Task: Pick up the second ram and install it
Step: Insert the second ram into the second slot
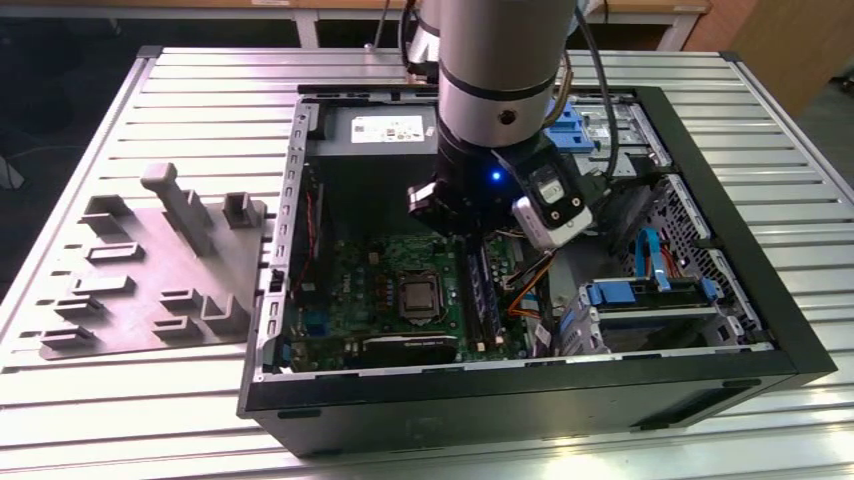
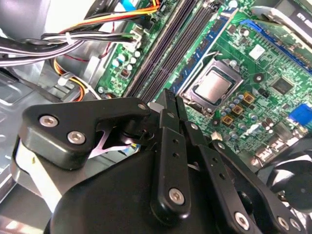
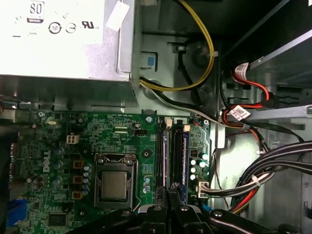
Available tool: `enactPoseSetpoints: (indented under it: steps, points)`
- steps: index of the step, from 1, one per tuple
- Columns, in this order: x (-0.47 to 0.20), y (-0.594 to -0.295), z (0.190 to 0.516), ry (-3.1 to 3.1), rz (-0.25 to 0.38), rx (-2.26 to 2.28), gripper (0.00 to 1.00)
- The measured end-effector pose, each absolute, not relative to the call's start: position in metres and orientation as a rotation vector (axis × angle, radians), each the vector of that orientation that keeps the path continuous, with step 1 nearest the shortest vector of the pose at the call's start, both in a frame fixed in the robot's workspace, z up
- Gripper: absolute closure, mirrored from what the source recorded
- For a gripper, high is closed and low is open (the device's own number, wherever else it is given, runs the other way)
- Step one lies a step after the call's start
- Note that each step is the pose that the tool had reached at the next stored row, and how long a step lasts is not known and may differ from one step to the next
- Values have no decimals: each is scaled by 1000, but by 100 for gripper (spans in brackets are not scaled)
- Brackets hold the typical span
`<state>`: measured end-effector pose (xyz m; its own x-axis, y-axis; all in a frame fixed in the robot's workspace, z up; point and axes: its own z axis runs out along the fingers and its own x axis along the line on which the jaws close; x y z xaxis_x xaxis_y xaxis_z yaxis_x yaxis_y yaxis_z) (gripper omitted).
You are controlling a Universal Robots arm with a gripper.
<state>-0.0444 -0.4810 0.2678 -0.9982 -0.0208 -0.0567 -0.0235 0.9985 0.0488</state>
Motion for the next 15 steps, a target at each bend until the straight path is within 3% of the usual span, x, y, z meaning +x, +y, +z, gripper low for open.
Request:
enactPoseSetpoints:
  steps: [15]
  points:
    - [-41,-481,247,3084,76,-31,87]
